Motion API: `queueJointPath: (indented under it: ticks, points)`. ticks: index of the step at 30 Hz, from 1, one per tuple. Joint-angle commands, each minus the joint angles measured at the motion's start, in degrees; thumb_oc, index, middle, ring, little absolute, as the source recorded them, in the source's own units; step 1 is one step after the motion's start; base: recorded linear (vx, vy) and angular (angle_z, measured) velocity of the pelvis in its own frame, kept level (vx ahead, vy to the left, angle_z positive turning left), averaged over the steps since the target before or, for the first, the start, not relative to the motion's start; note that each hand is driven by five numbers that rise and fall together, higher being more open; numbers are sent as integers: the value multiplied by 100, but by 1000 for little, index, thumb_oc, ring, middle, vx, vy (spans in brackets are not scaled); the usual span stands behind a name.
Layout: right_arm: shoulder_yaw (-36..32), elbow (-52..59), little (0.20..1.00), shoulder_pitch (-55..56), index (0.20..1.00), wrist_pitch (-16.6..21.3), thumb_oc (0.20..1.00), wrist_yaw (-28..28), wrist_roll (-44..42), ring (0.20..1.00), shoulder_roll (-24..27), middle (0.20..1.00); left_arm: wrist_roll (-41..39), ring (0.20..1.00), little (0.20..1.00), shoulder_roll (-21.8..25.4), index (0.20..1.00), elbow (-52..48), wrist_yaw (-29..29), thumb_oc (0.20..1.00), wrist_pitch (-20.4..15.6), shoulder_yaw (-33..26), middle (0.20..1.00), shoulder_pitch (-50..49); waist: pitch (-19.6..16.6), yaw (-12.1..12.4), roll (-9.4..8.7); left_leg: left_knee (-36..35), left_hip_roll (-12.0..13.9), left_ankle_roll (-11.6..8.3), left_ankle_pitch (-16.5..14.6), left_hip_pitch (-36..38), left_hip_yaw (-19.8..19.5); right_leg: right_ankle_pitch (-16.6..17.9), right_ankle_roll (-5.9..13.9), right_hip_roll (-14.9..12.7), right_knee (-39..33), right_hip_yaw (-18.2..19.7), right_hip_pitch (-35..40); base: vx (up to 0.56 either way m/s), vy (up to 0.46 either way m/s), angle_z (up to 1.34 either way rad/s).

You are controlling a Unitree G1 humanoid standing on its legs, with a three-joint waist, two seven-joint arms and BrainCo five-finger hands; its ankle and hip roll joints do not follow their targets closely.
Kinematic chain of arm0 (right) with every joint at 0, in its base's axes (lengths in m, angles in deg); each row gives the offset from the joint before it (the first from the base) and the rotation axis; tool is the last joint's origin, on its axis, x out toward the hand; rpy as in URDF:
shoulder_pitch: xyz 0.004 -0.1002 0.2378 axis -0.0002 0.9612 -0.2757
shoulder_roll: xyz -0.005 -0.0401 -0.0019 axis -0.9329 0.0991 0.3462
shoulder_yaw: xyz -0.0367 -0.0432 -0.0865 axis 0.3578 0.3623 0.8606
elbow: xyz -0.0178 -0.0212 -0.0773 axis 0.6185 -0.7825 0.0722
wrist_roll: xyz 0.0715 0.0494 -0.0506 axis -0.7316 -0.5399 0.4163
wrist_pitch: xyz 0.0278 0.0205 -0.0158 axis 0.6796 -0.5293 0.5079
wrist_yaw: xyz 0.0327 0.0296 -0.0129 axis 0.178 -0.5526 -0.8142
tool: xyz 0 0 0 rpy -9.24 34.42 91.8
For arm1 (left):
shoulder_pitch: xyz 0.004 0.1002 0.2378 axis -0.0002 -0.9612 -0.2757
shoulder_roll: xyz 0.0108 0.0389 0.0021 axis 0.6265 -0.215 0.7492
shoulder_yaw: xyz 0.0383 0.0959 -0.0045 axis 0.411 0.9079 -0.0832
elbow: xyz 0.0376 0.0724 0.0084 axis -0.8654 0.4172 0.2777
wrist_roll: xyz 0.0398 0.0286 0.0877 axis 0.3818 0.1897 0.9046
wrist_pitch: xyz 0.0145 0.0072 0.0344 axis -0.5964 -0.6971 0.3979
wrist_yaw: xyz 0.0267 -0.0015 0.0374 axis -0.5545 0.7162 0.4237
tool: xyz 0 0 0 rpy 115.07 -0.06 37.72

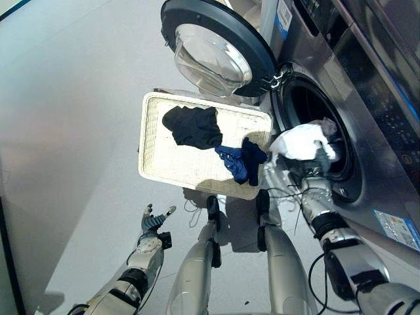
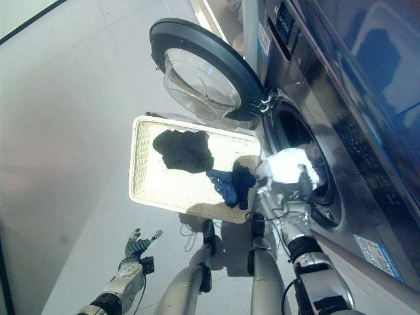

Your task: Put the clothes into the washing machine.

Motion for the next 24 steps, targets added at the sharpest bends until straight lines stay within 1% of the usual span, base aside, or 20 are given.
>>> queueJointPath:
  ticks: [1,3,4,5,6,7,8,9,10,11,12,13,14,16,17,18,20,21,22,24]
  points:
    - [-130,279,200,-426,200,1167,200,44,-60,200,805,200,6,1000,1000,-135,1000,-91,102,1000,-138,167,1000,-191,-60,-1,529,722,-359,-66,-307,-507,-142,-288,290,128,28,-110,74,14,-80,-3]
    - [-244,181,200,-970,200,2009,200,618,443,200,1425,200,81,1000,1000,1,1000,-217,206,1000,-34,292,1000,-258,-60,62,560,789,-369,-33,-372,-638,-162,-423,281,154,205,-118,-79,30,-93,1]
    - [-244,181,200,-970,200,2009,200,618,443,200,1425,200,81,1000,1000,1,1000,-217,206,1000,-34,292,1000,-258,-60,62,560,789,-369,-33,-372,-638,-162,-423,281,154,205,-118,-79,23,-53,3]
    - [-252,141,200,-1108,200,2363,200,930,705,200,1626,200,89,1000,1000,58,1000,-239,253,1000,-15,323,1000,-286,-60,64,553,809,-372,-24,-379,-662,-164,-449,275,164,249,-124,-105,2,-49,3]
    - [-271,59,200,-1317,200,2892,200,1748,1401,200,1906,200,90,1000,1000,118,1000,-282,305,1000,11,332,1000,-311,-60,76,548,834,-364,-12,-387,-713,-161,-459,274,184,291,-129,-162,3,-116,5]
    - [-361,-25,200,-1439,200,3521,200,3169,2741,200,2376,200,123,1000,1000,224,1000,-401,305,1000,67,352,1000,-371,-60,64,494,889,-366,14,-418,-794,-185,-463,278,219,335,-118,-220,-2,-127,2]
    - [-413,-60,200,-1474,200,3649,200,4247,3809,200,2636,200,105,1000,1000,293,1000,-513,287,1000,128,373,1000,-395,-60,58,465,915,-368,30,-426,-843,-200,-440,279,248,334,-110,-249,-19,-141,-1]
    - [-435,150,423,-1553,423,3378,423,6515,5976,423,3055,423,90,1000,1000,390,1000,-728,232,1000,284,427,1000,-406,-60,45,416,965,-370,54,-403,-941,-200,-353,281,280,314,-114,-323,6,-81,-3]
    - [-406,290,423,-1573,423,3127,423,7323,6689,423,3149,423,95,1000,1000,412,1000,-775,229,1000,334,427,1000,-407,-60,38,397,1011,-381,52,-467,-936,-199,-404,290,279,347,-106,-319,3,-65,-6]
    - [-363,534,796,-1589,796,2780,796,8766,7680,796,3340,796,110,1000,1000,474,1000,-849,270,1000,405,395,1000,-403,-60,10,361,1078,-365,48,-436,-1041,-185,-318,295,289,351,-111,-407,19,-25,-12]
    - [-361,562,853,-1584,853,2764,853,8932,7744,853,3372,853,97,1000,1000,489,1000,-860,286,1000,422,389,1000,-396,-60,3,353,1099,-357,46,-429,-1074,-185,-294,296,293,348,-109,-430,-2,-26,-15]
    - [-388,550,1000,-1519,1000,2873,1000,9113,7553,1000,3450,1000,73,1000,1000,522,1000,-881,317,1000,452,372,1000,-389,-60,-25,325,1143,-342,45,-437,-1127,-180,-277,299,299,357,-101,-468,8,-19,-13]
    - [-414,522,1000,-1452,1000,3045,1000,9124,7210,1000,3466,1000,68,1000,1000,543,1000,-893,335,1000,466,367,1000,-383,-60,-44,307,1164,-332,46,-441,-1158,-176,-270,301,303,362,-97,-490,13,-43,-11]
    - [-591,406,1000,-1203,1000,3604,1000,8080,5300,1000,3292,1000,58,1000,1000,580,1000,-859,379,1000,463,392,1000,-328,-60,-54,255,1213,-325,59,-455,-1231,-175,-257,296,318,379,-76,-540,17,-67,-12]
    - [-696,511,1000,-1072,1000,3594,1000,6456,3356,1000,3076,1000,42,1000,1000,597,1000,-841,414,1000,457,424,1000,-283,-60,-49,227,1242,-342,73,-475,-1248,-185,-275,286,311,404,-73,-546,41,-62,-10]
    - [-721,546,1000,-1041,1000,3501,1000,5717,2488,1000,3021,1000,26,1000,1000,606,1000,-839,427,1000,460,441,1000,-273,-60,-46,220,1256,-351,72,-532,-1220,-192,-341,290,302,433,-66,-523,20,-61,-4]
    - [-861,377,1000,-940,1000,2323,1000,2524,-943,1000,2791,1000,41,1000,1000,623,1000,-853,478,1000,454,484,1000,-204,-60,-3,231,1229,-355,80,-459,-1270,-190,-265,277,286,400,-88,-562,7,-39,14]
    - [-851,224,1000,-908,1000,1988,1000,1768,-1661,1000,2744,1000,63,1000,1000,619,1000,-856,480,1000,448,503,1000,-204,-60,7,229,1226,-366,81,-505,-1235,-191,-324,279,279,413,-87,-528,-8,-21,27]
    - [-854,263,1000,-873,1000,1187,1000,844,-2102,1000,2395,1000,86,1000,1000,607,1000,-903,464,1000,452,563,1000,-145,-60,36,277,1175,-362,88,-415,-1302,-197,-228,267,286,359,-103,-587,-9,-13,23]
    - [-819,431,1000,-720,1000,850,1000,528,-2102,1000,2069,1000,76,1000,1000,610,1000,-936,438,1000,477,616,1000,-106,-60,41,293,1165,-377,81,-403,-1323,-197,-223,270,287,357,-104,-605,-14,0,13]
